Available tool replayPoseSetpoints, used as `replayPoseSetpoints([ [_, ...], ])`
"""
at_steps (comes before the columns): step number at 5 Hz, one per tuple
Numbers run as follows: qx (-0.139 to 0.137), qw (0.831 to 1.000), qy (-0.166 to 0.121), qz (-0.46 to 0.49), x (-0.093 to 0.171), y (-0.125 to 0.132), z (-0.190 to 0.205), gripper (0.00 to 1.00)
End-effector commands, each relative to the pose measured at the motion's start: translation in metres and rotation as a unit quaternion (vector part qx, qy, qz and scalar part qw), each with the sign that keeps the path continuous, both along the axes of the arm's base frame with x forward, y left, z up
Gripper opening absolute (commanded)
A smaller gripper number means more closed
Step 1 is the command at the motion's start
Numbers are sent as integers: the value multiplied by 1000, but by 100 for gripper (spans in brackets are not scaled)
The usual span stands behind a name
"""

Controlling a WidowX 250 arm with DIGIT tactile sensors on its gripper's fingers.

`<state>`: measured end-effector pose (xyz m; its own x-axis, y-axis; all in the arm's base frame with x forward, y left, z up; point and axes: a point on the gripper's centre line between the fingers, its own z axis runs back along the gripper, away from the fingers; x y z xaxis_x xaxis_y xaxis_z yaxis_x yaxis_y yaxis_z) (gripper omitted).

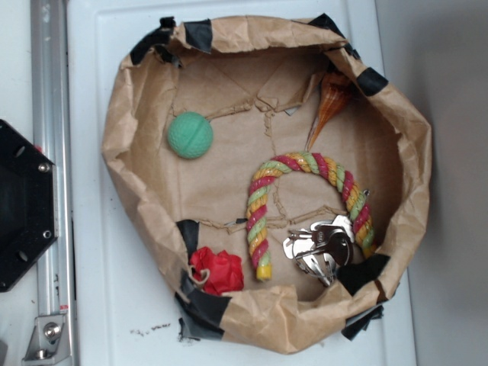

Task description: Grab the multicolored rope.

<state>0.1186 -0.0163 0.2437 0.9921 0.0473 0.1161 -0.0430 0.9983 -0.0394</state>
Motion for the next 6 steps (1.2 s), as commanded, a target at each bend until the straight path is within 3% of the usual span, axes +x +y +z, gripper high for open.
replayPoseSetpoints([
  [1, 0, 1000, 0, 0, 0, 0, 0, 100],
  [2, 52, 994, -99, 12, 50, 12, -44, 100],
  [3, 76, 989, -118, -38, 102, 12, -77, 100],
  [5, 126, 988, -55, -74, 189, 19, -152, 100],
  [6, 137, 985, -36, -99, 202, 28, -176, 100],
])
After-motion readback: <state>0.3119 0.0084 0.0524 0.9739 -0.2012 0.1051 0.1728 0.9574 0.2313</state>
